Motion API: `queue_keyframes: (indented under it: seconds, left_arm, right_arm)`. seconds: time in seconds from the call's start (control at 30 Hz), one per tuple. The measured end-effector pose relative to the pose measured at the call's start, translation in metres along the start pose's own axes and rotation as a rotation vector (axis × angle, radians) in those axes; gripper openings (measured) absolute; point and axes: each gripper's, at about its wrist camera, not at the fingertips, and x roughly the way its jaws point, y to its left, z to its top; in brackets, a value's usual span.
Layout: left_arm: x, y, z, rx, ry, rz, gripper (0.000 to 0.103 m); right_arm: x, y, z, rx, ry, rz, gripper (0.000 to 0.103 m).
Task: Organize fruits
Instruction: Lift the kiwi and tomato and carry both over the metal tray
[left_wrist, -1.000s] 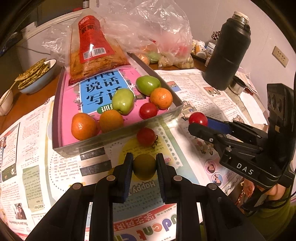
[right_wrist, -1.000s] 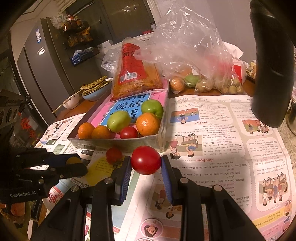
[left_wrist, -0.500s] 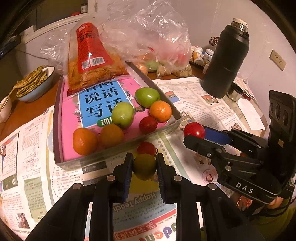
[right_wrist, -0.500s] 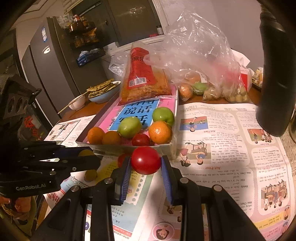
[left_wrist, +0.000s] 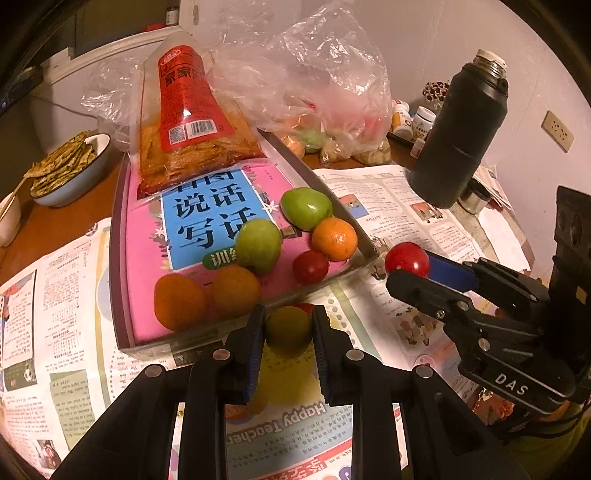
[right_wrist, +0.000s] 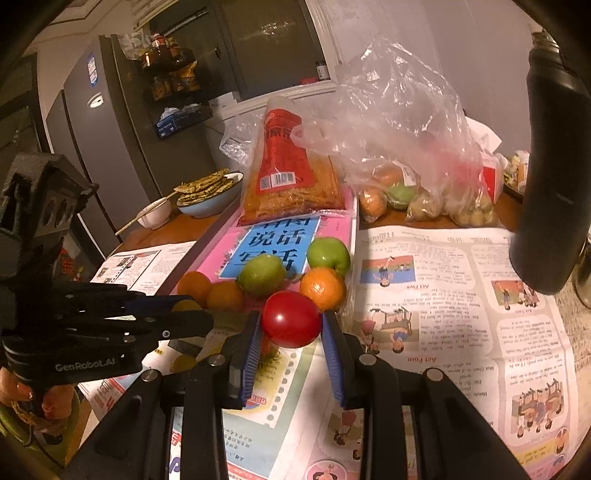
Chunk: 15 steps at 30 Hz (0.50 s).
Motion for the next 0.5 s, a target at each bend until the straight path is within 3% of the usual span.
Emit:
queue_keyframes:
  seconds: [0.5]
  left_arm:
    - [-0.006,0.008,0.021,-0.015,-0.026,0.007,0.026]
  right_arm:
    - [-0.001,0.005,0.011,-0.02,-0.003,0.001,0.033]
